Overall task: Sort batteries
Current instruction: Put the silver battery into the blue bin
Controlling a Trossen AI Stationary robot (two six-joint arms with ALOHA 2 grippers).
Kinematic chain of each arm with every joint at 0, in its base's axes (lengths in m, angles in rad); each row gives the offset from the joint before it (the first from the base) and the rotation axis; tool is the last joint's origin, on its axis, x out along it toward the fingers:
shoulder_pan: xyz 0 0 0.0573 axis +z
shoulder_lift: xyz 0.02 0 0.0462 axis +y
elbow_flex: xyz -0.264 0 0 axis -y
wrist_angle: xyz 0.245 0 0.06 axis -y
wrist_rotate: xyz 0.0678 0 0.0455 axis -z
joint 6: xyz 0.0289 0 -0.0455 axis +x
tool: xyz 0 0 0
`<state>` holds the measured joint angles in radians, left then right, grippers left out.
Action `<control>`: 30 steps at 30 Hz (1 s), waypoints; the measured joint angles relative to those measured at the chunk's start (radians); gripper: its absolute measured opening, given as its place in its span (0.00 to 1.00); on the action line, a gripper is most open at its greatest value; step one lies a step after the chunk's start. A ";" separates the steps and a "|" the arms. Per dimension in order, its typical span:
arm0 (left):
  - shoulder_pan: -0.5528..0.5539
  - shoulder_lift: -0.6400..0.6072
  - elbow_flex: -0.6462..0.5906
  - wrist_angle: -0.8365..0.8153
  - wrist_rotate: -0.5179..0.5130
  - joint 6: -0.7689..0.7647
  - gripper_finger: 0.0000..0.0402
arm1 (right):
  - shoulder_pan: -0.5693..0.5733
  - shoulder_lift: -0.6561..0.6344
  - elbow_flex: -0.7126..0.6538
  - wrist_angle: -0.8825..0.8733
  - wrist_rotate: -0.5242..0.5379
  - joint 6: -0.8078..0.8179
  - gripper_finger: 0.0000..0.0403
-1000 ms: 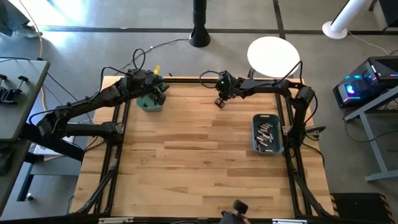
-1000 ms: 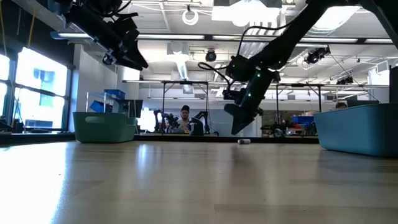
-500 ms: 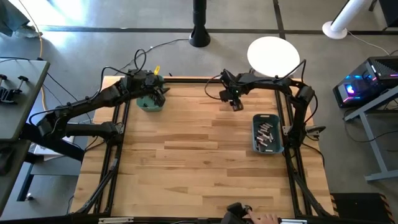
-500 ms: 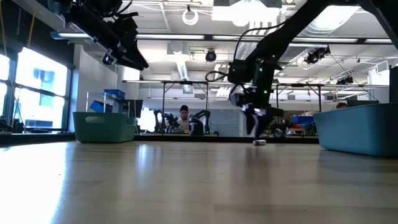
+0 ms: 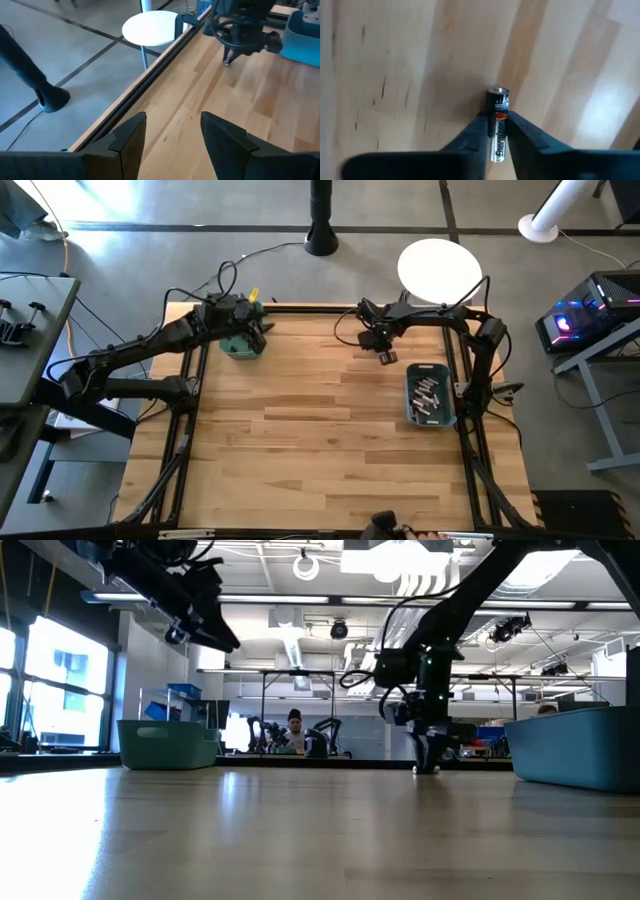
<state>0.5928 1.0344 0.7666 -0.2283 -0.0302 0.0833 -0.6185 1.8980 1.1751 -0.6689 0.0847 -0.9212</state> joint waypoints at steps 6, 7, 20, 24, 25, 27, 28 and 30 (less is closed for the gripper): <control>-0.024 0.000 0.000 0.000 -0.005 0.000 0.45 | 0.034 -0.003 0.000 0.125 -0.049 0.308 0.05; -0.026 0.000 0.000 0.000 -0.005 0.000 0.45 | 0.047 -0.010 0.000 0.135 -0.073 0.334 0.04; -0.066 0.000 0.000 0.012 -0.008 -0.001 0.45 | 0.406 -0.429 -0.026 0.280 0.119 0.560 0.04; -0.082 0.000 0.000 0.012 -0.008 -0.001 0.45 | 0.550 -0.593 -0.110 0.264 0.384 0.745 0.04; -0.087 0.000 0.000 0.012 -0.008 -0.001 0.45 | 0.583 -0.633 -0.129 0.224 0.455 0.818 0.04; -0.097 0.000 0.000 0.014 -0.008 -0.001 0.45 | 0.638 -0.699 -0.146 0.087 0.574 1.034 0.04; -0.103 0.000 0.000 0.018 -0.008 -0.001 0.45 | 0.661 -0.727 -0.146 -0.004 0.606 1.178 0.04; -0.113 0.000 0.000 0.025 -0.008 -0.001 0.45 | 0.690 -0.772 -0.146 -0.196 0.601 1.503 0.04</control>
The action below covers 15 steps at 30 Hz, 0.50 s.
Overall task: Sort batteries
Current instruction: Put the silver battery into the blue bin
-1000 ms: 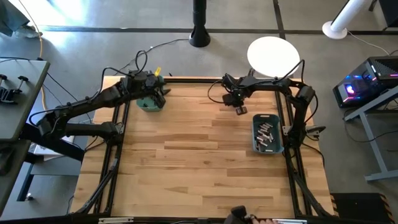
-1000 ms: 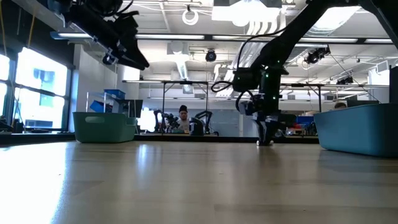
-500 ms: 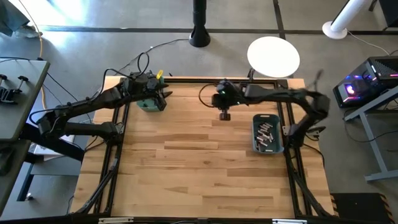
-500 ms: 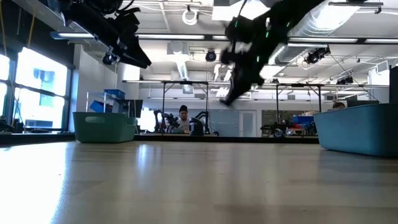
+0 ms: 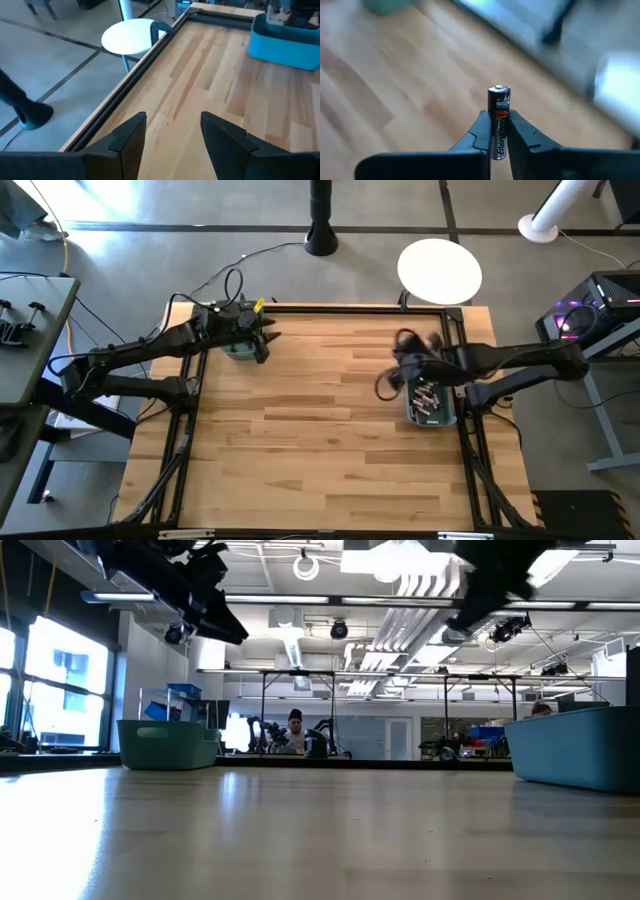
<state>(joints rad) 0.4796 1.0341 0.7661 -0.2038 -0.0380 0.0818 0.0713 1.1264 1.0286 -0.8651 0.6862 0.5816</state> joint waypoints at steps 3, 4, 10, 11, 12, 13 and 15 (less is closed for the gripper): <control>-0.015 0.000 -0.001 0.023 0.000 0.000 0.45 | 0.028 -0.024 -0.002 -0.238 -0.121 0.409 0.04; -0.020 0.000 -0.001 0.034 0.000 0.000 0.45 | 0.039 -0.022 -0.008 -0.292 -0.178 0.504 0.04; -0.032 0.020 -0.001 0.098 0.000 0.008 0.45 | 0.048 0.037 -0.146 -0.331 -0.498 0.709 0.04; -0.031 0.030 -0.001 0.111 0.000 0.016 0.45 | 0.039 0.046 -0.180 -0.316 -0.536 0.716 0.04; -0.031 0.042 0.000 0.120 0.000 0.024 0.45 | 0.029 0.054 -0.214 -0.303 -0.571 0.721 0.04; -0.031 0.055 -0.001 0.131 0.000 0.030 0.45 | 0.018 0.060 -0.248 -0.289 -0.601 0.721 0.04; -0.031 0.084 -0.001 0.149 0.000 0.037 0.45 | -0.008 0.064 -0.309 -0.250 -0.647 0.719 0.04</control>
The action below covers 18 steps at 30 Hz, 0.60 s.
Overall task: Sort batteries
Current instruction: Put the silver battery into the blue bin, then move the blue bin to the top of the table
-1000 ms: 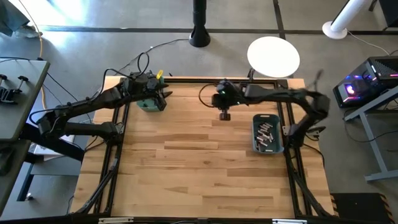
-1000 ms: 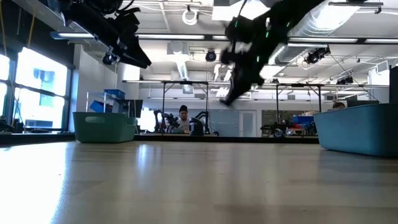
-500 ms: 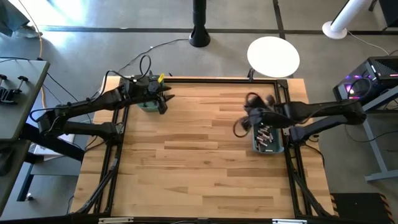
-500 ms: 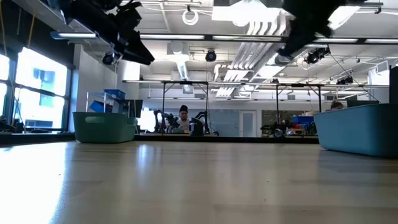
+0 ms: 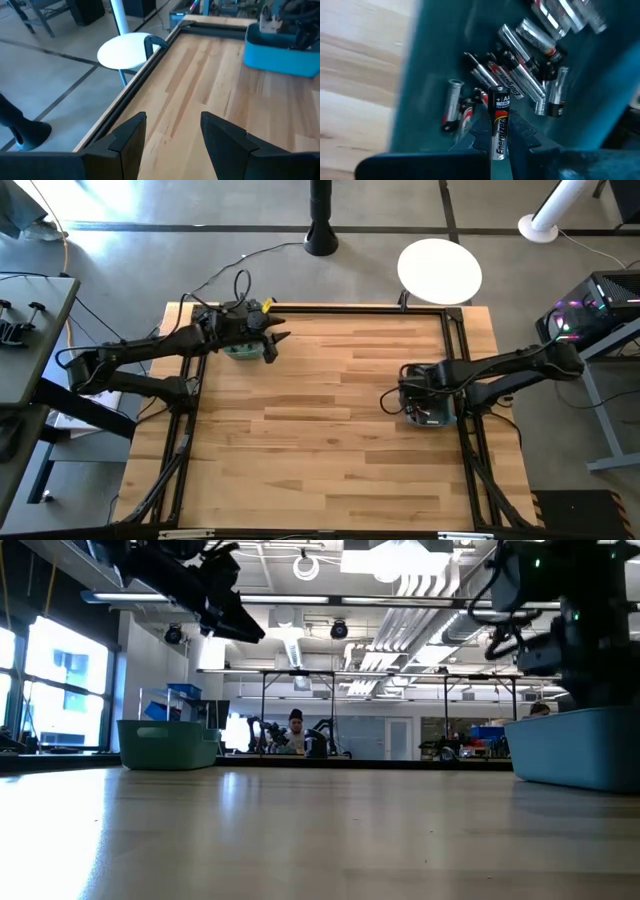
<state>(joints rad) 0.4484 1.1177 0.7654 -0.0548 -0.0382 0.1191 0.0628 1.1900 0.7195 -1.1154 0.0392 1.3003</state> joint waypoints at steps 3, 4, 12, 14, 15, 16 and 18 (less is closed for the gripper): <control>0.000 0.041 0.000 0.014 0.000 0.019 0.45 | -0.041 0.000 -0.070 0.062 -0.053 -0.020 0.04; 0.000 0.054 0.000 0.018 0.000 0.022 0.45 | -0.053 0.000 -0.085 0.076 -0.067 -0.025 0.04; 0.005 0.125 0.000 0.070 -0.001 0.027 0.45 | -0.117 0.000 -0.113 0.090 -0.057 -0.108 0.14; 0.005 0.130 0.000 0.075 -0.001 0.033 0.45 | -0.124 0.000 -0.113 0.088 -0.056 -0.140 0.24; 0.005 0.130 0.000 0.073 -0.001 0.033 0.45 | -0.127 0.000 -0.113 0.086 -0.055 -0.152 0.29; 0.005 0.130 0.000 0.074 -0.001 0.033 0.45 | -0.129 -0.002 -0.113 0.082 -0.055 -0.157 0.34; 0.005 0.129 0.000 0.072 -0.002 0.032 0.45 | -0.138 -0.010 -0.112 0.059 -0.053 -0.181 0.43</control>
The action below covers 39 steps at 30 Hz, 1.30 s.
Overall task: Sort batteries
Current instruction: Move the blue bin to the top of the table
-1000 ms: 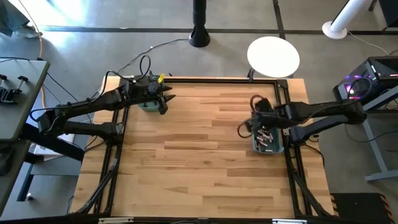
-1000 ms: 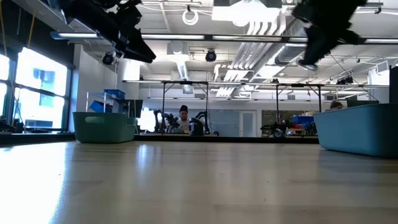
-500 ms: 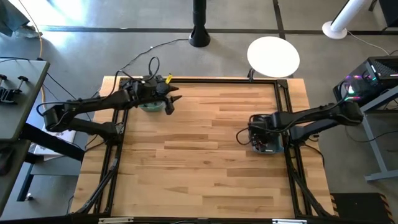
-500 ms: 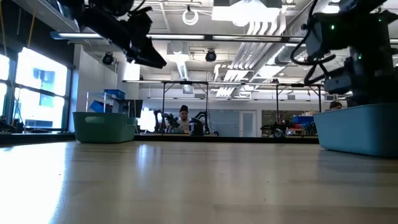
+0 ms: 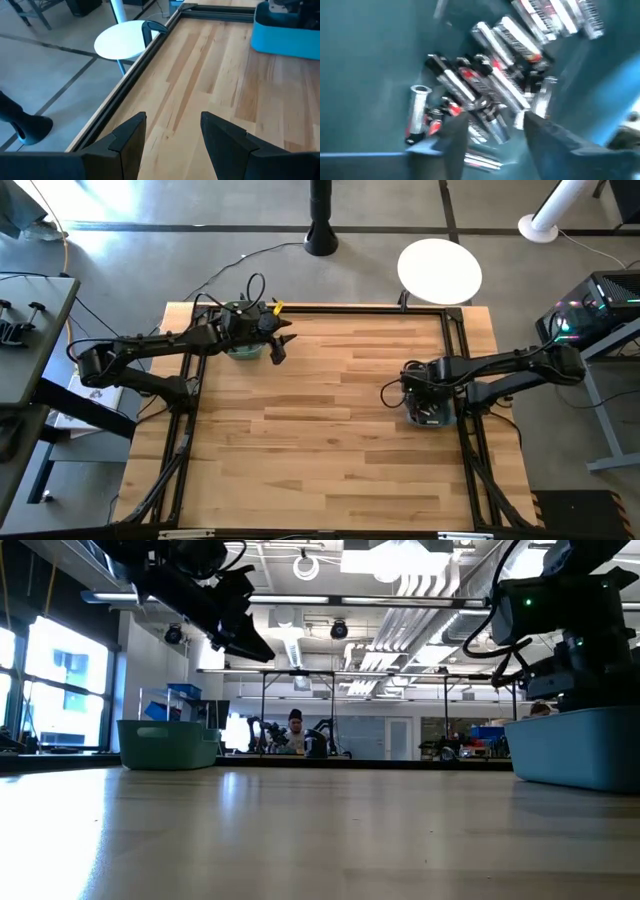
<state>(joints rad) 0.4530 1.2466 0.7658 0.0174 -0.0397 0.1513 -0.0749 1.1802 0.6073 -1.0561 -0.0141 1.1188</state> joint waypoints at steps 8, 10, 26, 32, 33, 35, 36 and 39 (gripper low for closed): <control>-0.019 -0.019 0.000 -0.039 -0.003 -0.017 0.45 | 0.032 -0.075 0.159 -0.140 0.106 -0.154 0.60; -0.031 -0.028 0.000 -0.066 -0.019 -0.038 0.45 | 0.071 -0.080 0.223 -0.141 0.123 -0.248 0.61; -0.323 -0.089 0.000 -0.199 -0.256 -0.229 0.45 | 0.479 0.019 0.184 -0.080 0.017 -0.379 0.55; -0.437 -0.164 0.000 -0.224 -0.389 -0.253 0.45 | 0.516 0.079 0.124 -0.017 0.022 -0.385 0.41; -0.450 -0.179 0.000 -0.230 -0.405 -0.253 0.45 | 0.516 0.088 0.124 -0.017 0.022 -0.386 0.38; -0.472 -0.204 0.000 -0.241 -0.428 -0.253 0.45 | 0.515 0.102 0.124 -0.001 0.022 -0.395 0.31; -0.480 -0.214 0.000 -0.246 -0.439 -0.253 0.45 | 0.513 0.108 0.124 0.013 0.022 -0.407 0.27; -0.497 -0.242 0.000 -0.267 -0.463 -0.254 0.45 | 0.497 0.125 0.124 0.067 0.031 -0.446 0.16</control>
<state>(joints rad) -0.0438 1.0042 0.7662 -0.2497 -0.5023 -0.1026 0.4219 1.3056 0.7315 -0.9893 0.0167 0.6729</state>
